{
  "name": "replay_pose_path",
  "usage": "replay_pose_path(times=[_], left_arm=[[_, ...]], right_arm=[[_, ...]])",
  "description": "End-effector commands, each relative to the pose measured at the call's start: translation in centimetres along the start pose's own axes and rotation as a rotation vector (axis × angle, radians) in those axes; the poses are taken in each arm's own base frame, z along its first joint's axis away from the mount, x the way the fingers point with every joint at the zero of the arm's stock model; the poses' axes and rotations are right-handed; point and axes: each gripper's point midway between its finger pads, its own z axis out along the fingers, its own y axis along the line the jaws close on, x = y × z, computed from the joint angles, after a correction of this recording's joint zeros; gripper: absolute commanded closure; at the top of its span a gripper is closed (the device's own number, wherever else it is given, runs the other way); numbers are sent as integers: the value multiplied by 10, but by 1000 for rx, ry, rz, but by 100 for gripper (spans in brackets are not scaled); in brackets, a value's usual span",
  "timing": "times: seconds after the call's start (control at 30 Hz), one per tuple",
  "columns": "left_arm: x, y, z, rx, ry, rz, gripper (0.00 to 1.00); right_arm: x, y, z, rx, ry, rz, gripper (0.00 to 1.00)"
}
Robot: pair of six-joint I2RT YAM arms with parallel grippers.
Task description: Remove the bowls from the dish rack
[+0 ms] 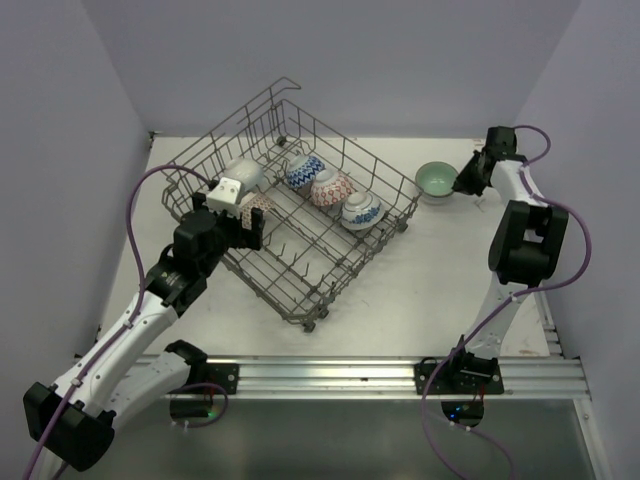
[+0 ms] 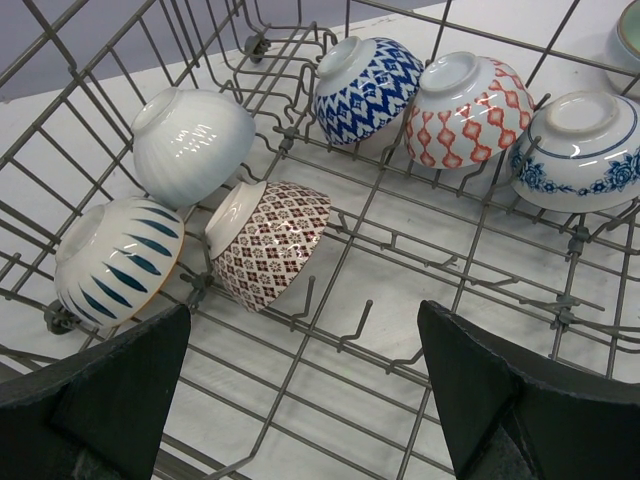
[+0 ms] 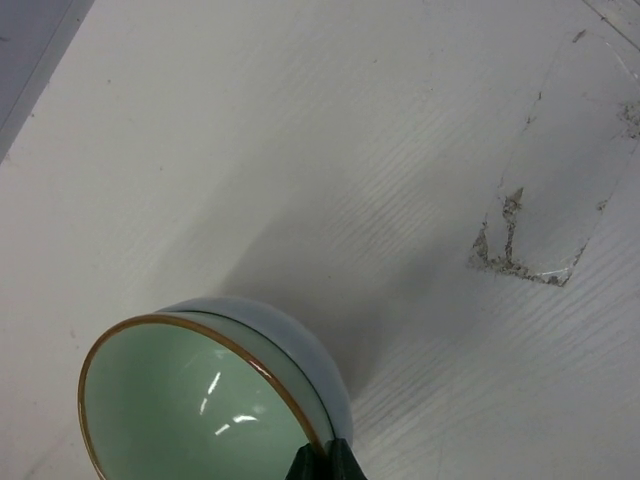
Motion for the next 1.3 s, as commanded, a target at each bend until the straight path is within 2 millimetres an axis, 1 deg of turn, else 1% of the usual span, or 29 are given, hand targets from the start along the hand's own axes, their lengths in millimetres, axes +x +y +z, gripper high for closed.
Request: replay_pose_path(times=[0.0, 0.1, 0.17, 0.2, 0.23, 0.3, 0.33, 0.4, 0.43, 0.5, 0.57, 0.63, 0.67, 0.7, 0.73, 0.77, 0.8, 0.83, 0.87, 0.9, 0.93, 0.97, 1.0, 1.07, 1.1, 1.13, 1.17, 1.2, 1.27], left_arm=[[-14, -3, -1, 14, -34, -1, 0], [-13, -4, 0, 14, -31, 1, 0], [-12, -4, 0, 15, -28, 2, 0], [-12, -3, 0, 12, -27, 0, 0], [-12, -3, 0, 11, -27, 2, 0], [-12, -2, 1, 4, -26, 4, 0], [-12, -1, 1, 0, -26, 3, 0], [-12, -1, 1, 1, -26, 5, 0], [-12, -1, 1, -2, -26, 7, 0], [-12, 0, 1, -3, -27, 10, 0], [-11, 2, 2, -14, -31, 19, 0], [-8, 4, 4, -24, -25, 34, 0], [-6, 4, 6, -25, -19, 40, 0], [-4, 5, 8, -32, -10, 44, 0], [-2, 6, 14, -48, 10, 46, 0], [-2, 6, 17, -48, 21, 50, 0], [5, 5, 26, -50, 63, 68, 0], [-2, 5, 28, -52, 75, 78, 0], [-4, 3, 31, -44, 88, 89, 0], [1, 0, 39, -31, 121, 116, 0], [-7, -4, 42, -11, 122, 115, 0], [-7, -5, 46, 0, 131, 152, 0], [2, -5, 54, -1, 173, 171, 0], [2, -3, 60, -17, 197, 194, 0], [10, -2, 68, -18, 230, 227, 0], [14, 1, 70, -30, 254, 244, 0], [11, 1, 74, -34, 259, 258, 0], [19, 3, 78, -38, 294, 288, 0], [20, 8, 83, -55, 309, 324, 0]], right_arm=[[-14, 10, -18, -43, -46, 1, 100], [-16, 8, -19, -43, -48, 5, 86], [-14, 6, -17, -43, -40, 8, 71], [-13, 7, -17, -48, -33, 11, 57], [-13, 8, -18, -51, -32, 14, 52], [-17, 11, -23, -60, -44, 13, 45], [-22, 17, -32, -83, -61, 10, 43], [-30, 23, -44, -101, -82, 8, 39], [-36, 31, -56, -128, -103, 1, 34], [-39, 37, -68, -149, -114, 6, 27], [-40, 46, -86, -193, -128, 9, 23], [-30, 46, -94, -215, -114, 23, 20], [-34, 55, -114, -264, -152, 18, 20], [-28, 59, -120, -296, -149, 24, 20], [-11, 55, -119, -308, -120, 30, 20], [-9, 62, -138, -359, -146, 19, 20], [11, 55, -134, -368, -112, 24, 20], [16, 56, -139, -398, -118, 14, 20], [20, 59, -143, -427, -129, -9, 20], [35, 60, -151, -466, -111, -33, 20], [39, 64, -156, -504, -115, -64, 20], [48, 66, -159, -528, -105, -98, 20], [60, 67, -164, -559, -86, -117, 20], [70, 74, -171, -596, -93, -154, 20], [80, 72, -168, -606, -81, -158, 20], [81, 79, -178, -646, -99, -180, 20], [85, 81, -179, -661, -96, -190, 20], [90, 81, -179, -670, -91, -192, 20], [93, 90, -186, -720, -91, -201, 20]])
